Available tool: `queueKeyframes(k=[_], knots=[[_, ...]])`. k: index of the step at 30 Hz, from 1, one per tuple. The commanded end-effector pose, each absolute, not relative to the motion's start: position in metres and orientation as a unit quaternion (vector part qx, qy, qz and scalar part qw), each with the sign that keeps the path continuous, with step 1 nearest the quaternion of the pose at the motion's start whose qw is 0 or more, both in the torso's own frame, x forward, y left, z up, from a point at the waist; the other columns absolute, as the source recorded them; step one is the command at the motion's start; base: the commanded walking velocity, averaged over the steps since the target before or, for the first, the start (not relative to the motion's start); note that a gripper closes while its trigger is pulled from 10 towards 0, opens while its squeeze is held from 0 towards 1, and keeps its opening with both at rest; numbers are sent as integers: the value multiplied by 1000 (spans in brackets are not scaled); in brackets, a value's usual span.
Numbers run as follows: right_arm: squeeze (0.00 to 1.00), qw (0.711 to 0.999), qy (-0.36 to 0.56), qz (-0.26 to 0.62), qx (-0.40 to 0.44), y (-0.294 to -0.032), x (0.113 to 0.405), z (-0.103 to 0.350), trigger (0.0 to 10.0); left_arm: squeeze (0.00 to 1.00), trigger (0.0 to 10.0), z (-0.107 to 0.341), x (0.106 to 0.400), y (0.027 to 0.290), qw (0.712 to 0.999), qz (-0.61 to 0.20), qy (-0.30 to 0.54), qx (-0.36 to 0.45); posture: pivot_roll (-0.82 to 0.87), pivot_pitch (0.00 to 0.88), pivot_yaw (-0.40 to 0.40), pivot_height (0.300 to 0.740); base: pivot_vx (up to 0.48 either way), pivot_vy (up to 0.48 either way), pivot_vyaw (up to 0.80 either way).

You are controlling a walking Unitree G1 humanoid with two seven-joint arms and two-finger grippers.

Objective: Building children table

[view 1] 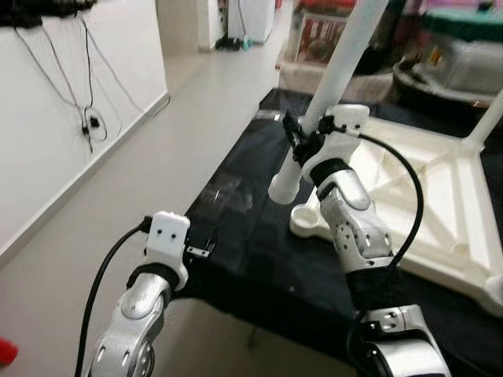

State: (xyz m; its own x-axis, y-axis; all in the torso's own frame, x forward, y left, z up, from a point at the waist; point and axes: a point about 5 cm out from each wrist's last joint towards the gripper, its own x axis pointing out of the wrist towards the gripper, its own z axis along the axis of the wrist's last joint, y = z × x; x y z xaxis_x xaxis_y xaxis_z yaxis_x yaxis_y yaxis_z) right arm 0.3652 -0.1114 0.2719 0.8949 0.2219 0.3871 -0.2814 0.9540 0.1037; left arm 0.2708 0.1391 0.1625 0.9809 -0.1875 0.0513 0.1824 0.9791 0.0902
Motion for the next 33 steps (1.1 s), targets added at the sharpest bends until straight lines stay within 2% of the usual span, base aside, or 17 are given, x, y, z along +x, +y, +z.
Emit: queueKeyframes(k=[1, 8, 17, 19, 21, 22, 26, 28, 33], knots=[[0, 969, -198, 128, 73, -111, 366, 275, 10000, 0, 10000, 160, 271, 139, 995, -89, -24, 41, 114, 85, -58, 740, 360, -315, 0], [0, 968, -202, 130, 71, -110, 367, 276, 10000, 0, 10000, 157, 269, 140, 996, -82, -16, 30, 113, 83, -61, 740, 102, -90, 0], [0, 959, -205, 177, 90, -109, 373, 286, 10000, 0, 10000, 154, 265, 134, 996, -80, -19, 29, 111, 85, -65, 740, 0, 0, 0], [0, 952, -190, 216, 102, -110, 377, 287, 10000, 0, 10000, 153, 262, 131, 996, -83, -14, 24, 114, 94, -67, 740, 0, 0, 0], [0, 952, -190, 216, 102, -110, 377, 287, 10000, 0, 10000, 153, 262, 131, 996, -83, -14, 24, 114, 94, -67, 740, 0, 0, 0], [0, 940, -156, 280, 116, -111, 382, 283, 10000, 0, 10000, 149, 254, 125, 995, -101, -4, 13, 111, 99, -67, 740, 0, 0, 0], [0, 929, -129, 328, 113, -118, 389, 277, 10000, 0, 10000, 146, 236, 116, 990, -143, 10, -13, 116, 126, -73, 740, 0, 0, 0], [0, 929, -129, 328, 113, -118, 389, 277, 10000, 0, 10000, 146, 236, 116, 990, -143, 10, -13, 116, 126, -73, 740, 0, 0, 0], [0, 897, -97, 420, 99, -116, 392, 273, 10000, 0, 10000, 148, 210, 103, 981, -188, 25, -44, 131, 171, -80, 740, 0, 0, 0]])
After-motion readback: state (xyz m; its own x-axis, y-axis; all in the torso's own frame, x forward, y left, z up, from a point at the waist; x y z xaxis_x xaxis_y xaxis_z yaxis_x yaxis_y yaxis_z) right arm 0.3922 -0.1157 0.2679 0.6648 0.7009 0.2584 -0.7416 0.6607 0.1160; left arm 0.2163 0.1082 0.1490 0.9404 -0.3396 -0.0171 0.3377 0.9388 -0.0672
